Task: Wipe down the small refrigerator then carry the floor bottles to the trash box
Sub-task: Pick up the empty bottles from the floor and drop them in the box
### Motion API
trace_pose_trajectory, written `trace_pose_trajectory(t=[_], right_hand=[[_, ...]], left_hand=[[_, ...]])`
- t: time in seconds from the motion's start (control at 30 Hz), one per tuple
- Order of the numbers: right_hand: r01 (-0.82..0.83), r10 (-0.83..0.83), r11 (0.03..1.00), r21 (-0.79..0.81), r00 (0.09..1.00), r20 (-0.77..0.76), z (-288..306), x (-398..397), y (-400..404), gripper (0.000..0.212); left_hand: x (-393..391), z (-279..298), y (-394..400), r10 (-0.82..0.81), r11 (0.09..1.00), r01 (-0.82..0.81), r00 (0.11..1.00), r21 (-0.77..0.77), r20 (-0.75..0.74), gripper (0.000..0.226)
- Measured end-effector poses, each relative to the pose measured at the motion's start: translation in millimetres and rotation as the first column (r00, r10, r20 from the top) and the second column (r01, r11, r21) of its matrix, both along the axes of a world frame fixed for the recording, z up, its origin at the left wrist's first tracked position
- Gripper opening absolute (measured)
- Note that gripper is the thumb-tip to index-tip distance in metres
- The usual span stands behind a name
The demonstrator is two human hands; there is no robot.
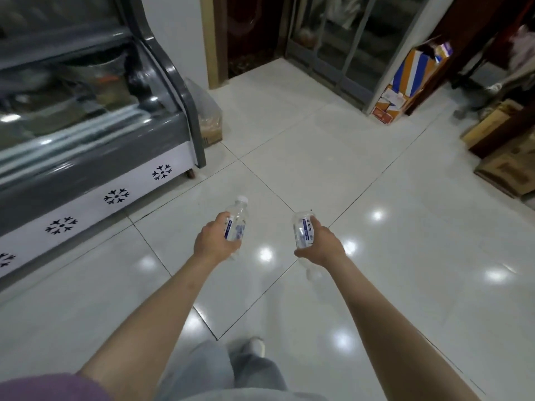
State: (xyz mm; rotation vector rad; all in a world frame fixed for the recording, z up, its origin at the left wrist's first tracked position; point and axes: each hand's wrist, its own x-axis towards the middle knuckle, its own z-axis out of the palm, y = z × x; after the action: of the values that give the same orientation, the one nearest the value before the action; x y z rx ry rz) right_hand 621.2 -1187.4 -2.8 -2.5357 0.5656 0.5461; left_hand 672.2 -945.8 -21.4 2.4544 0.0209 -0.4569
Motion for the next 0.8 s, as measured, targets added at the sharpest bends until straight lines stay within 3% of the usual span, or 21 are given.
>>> trace_pose_trajectory(t=[0.37,0.8], right_hand=[[-0.097,0.097,0.995,0.013,0.995,0.0,-8.2,123.3,-55.0,0.099],[-0.149,0.149,0.989,-0.004,0.989,0.012,0.5,312.2,-81.2,0.102]], left_hand=[[102.7,-3.7,-62.0,0.054,0.998,-0.054,0.999,-0.009,-0.009,0.07],[290.3,0.7,-75.5,0.12,0.993,-0.12,0.993,-0.004,0.019,0.069]])
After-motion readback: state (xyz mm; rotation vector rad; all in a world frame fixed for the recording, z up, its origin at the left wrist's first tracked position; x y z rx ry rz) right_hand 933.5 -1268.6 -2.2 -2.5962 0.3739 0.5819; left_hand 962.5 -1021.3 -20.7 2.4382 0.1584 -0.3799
